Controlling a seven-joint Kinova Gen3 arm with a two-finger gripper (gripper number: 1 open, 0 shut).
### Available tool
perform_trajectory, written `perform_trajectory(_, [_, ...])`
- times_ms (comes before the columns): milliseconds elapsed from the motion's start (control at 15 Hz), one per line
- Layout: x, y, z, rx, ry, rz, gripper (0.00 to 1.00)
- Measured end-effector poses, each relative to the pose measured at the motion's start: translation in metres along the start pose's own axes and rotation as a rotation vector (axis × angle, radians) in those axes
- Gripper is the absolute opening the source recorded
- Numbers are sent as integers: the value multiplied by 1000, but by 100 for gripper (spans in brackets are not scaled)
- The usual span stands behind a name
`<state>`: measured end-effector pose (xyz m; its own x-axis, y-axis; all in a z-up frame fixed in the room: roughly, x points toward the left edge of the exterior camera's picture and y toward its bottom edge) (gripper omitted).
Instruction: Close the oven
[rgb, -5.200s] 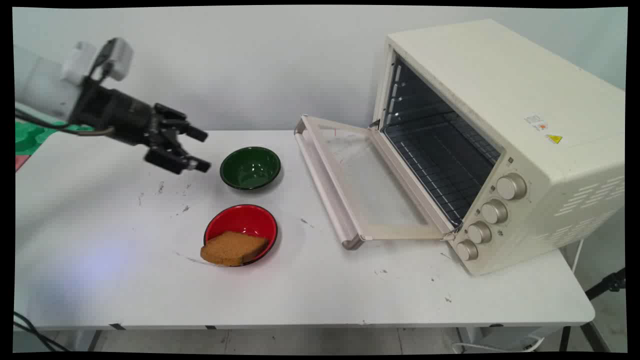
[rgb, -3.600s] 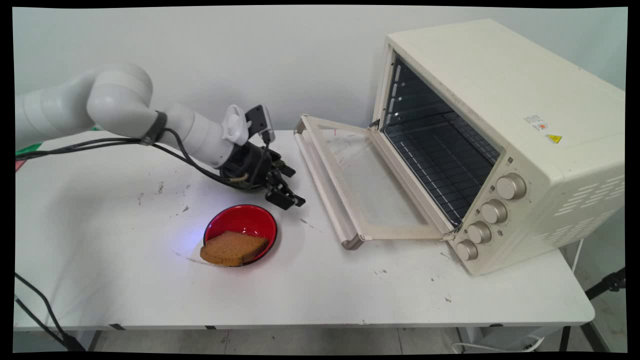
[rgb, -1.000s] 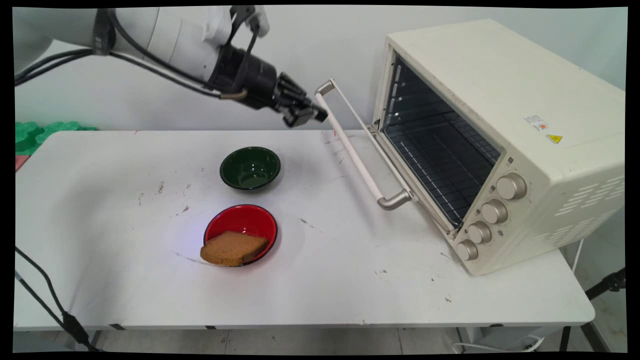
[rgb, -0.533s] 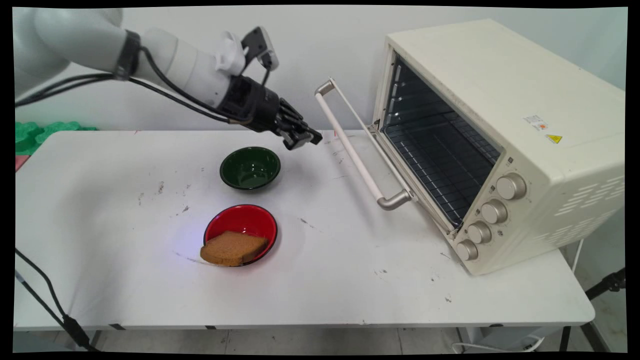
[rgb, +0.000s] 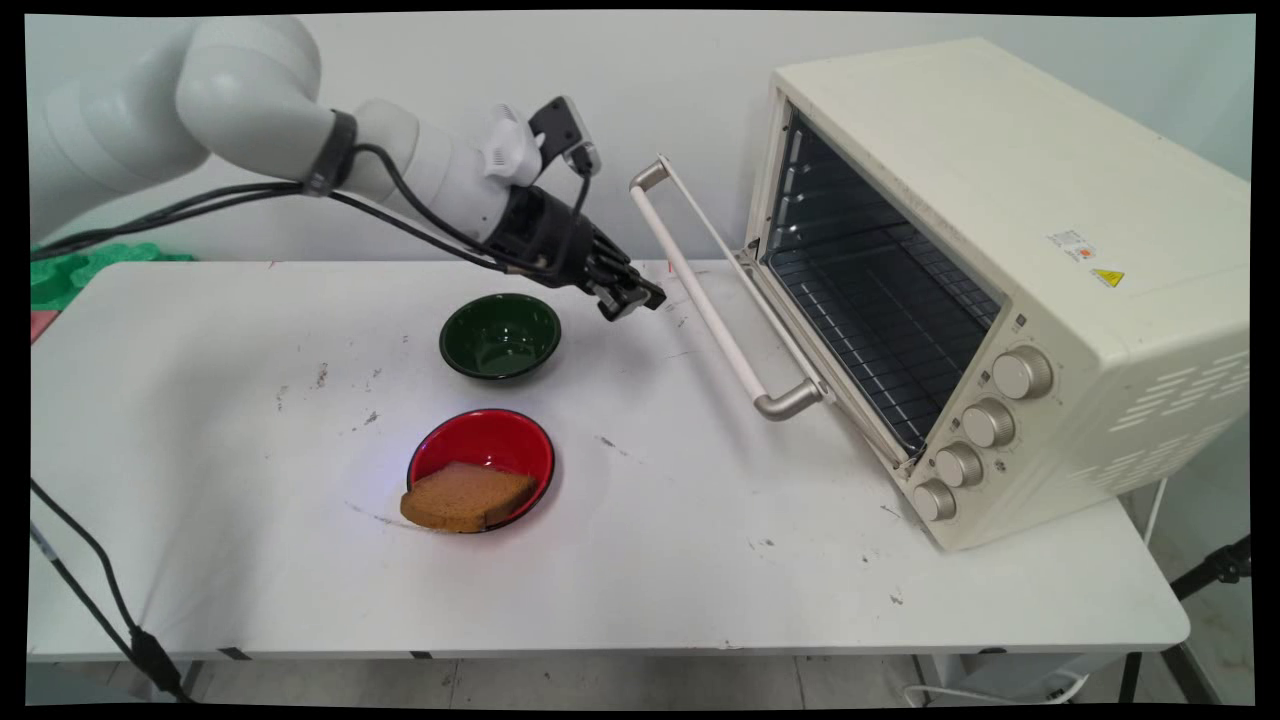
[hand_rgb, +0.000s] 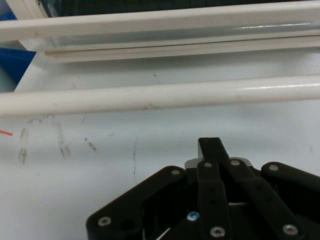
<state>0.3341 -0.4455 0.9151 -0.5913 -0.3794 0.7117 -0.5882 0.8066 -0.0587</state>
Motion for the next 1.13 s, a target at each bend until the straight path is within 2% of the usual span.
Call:
perform_trajectory(533, [18, -3, 20, 12, 80, -22, 0])
perform_trajectory(1133, [59, -11, 7, 19, 214, -40, 0])
